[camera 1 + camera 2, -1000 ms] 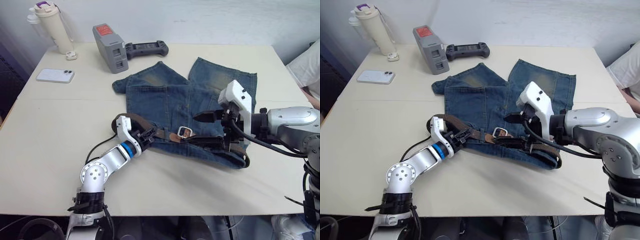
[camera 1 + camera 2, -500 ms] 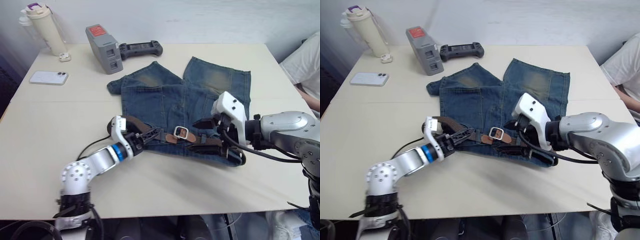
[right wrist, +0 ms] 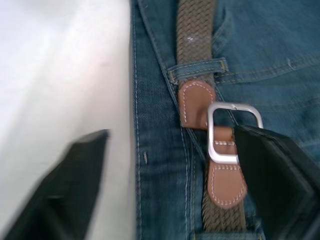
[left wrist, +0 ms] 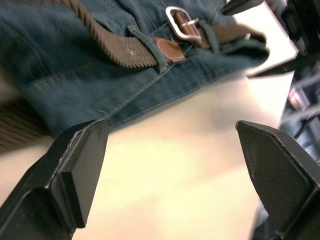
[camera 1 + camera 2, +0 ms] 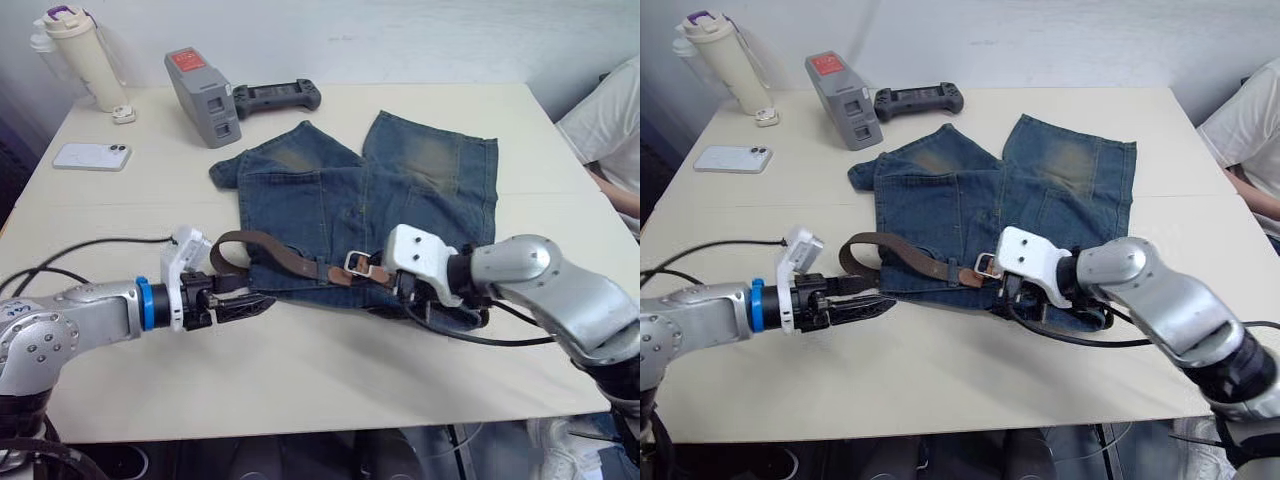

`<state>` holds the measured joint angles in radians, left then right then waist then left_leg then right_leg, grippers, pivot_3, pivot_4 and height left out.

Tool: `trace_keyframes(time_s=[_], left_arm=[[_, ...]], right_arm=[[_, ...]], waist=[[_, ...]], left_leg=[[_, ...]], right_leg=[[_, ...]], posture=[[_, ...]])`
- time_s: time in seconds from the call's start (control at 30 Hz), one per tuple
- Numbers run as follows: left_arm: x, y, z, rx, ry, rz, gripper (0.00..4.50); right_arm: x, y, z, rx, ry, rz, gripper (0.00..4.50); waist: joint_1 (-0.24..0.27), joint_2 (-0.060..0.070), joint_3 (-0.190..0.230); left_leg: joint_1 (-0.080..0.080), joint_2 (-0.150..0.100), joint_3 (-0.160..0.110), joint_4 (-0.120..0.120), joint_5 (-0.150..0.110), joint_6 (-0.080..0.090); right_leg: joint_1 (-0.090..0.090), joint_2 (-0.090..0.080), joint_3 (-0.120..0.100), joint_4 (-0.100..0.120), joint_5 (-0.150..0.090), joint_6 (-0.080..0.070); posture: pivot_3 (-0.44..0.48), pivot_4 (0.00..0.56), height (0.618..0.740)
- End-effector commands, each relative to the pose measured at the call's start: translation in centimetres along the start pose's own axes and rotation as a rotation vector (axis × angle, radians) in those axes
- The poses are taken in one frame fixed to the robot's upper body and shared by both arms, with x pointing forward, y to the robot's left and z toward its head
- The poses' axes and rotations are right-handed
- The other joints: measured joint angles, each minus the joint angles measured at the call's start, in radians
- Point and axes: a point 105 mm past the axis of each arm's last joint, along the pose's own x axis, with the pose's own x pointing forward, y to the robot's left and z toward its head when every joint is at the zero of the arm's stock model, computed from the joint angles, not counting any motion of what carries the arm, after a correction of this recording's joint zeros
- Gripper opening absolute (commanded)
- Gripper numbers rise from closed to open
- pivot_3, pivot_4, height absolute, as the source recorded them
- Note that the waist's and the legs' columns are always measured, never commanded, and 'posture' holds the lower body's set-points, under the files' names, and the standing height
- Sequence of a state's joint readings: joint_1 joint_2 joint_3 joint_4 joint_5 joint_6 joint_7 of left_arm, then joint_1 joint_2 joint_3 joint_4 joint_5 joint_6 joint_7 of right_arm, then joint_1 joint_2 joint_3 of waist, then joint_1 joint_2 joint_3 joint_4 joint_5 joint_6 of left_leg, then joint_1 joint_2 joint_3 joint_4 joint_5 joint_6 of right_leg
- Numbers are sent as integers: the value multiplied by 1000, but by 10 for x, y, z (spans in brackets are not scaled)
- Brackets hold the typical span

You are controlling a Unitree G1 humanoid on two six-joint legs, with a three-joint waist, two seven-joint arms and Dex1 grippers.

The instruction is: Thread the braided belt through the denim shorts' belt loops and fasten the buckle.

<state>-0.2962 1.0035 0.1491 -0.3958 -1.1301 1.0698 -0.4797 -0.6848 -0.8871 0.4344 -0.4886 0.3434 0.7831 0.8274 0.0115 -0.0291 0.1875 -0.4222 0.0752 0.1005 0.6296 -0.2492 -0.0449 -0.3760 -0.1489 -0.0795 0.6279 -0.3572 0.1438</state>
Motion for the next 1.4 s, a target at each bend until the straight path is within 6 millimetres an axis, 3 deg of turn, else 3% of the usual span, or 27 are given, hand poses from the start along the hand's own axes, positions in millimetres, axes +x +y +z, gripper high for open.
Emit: trace_keyframes(time_s=[0.03, 0.13, 0.23, 0.43, 1.4], left_arm=[[-2, -5, 12, 155, 7, -50, 4500], [-2, -3, 20, 229, -3, -68, 4500], [0, 0, 32, 271, -40, -84, 4500], [10, 2, 37, 286, -60, -95, 4500], [17, 0, 41, 268, -94, -103, 4500]], right_arm=[[9, -7, 5, -137, 6, -44, 2119], [19, -6, 8, -183, -5, -43, 575], [30, -3, 7, -228, -6, -51, 575], [43, -2, 1, -253, 0, -59, 575], [62, -5, -43, -256, 150, -109, 575]], waist=[[0, 0, 0], [-2, 0, 0], [-3, 0, 0], [-9, 0, 0], [-14, -1, -1]], left_leg=[[0, 0, 0, 0, 0, 0], [0, 0, 1, -1, 0, 0], [0, 1, 1, -1, 0, 0], [0, 1, 2, 1, 0, 0], [1, 4, 2, 8, 0, 0]], right_leg=[[0, 0, 0, 0, 0, 0], [-1, 0, 1, 0, 0, 0], [-1, 1, 1, 0, 0, 0], [-1, 1, 1, 2, 0, 0], [0, 1, 2, 15, 0, 0]], posture=[[0, 150, 740], [0, 150, 740], [0, 150, 740], [0, 150, 740], [0, 150, 740]])
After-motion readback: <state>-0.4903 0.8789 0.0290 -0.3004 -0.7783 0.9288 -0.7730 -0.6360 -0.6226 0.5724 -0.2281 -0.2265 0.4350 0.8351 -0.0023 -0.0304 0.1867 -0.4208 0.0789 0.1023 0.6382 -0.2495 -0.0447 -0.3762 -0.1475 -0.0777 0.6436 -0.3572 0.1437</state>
